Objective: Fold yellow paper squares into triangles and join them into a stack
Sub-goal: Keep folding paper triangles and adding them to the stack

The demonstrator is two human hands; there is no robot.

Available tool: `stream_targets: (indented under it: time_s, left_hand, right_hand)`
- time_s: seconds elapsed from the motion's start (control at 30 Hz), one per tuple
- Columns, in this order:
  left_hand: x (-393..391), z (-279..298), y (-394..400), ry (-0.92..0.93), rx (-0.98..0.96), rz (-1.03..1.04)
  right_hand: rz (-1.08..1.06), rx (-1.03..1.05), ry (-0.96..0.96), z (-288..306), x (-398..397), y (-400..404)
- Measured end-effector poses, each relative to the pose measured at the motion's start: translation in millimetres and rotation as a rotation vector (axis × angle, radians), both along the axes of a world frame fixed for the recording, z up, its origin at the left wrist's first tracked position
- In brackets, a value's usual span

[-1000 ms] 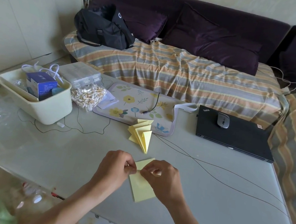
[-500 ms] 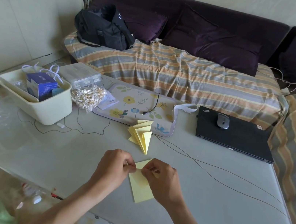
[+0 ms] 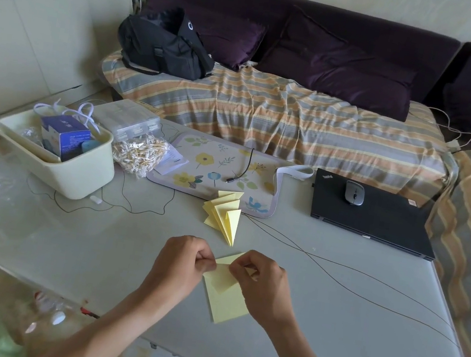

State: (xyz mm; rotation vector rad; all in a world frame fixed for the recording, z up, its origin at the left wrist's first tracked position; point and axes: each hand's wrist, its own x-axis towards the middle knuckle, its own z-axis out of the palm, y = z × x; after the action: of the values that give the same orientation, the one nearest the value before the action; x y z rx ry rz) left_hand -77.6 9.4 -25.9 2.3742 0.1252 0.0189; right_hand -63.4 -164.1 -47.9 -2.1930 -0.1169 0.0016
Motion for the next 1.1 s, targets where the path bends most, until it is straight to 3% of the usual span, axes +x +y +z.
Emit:
stream_targets:
  time_s: [0.43, 0.73, 1.1]
  left_hand:
    - [1.8, -10.0, 5.1, 0.03, 0.068, 0.068]
    - [-2.2, -5.6, -4.8, 0.052, 0.131, -0.101]
    - [-0.1, -6.5, -2.3, -0.013, 0.141, -0.047]
  right_hand:
    - [-0.041, -0.022, -0.017, -7.2, 2.6, -1.4]
    - [0.124, -0.105, 0.017, -14.7, -3.9, 5.9]
    - [0.118, -0.09, 0.041, -15.4, -2.8, 6.4]
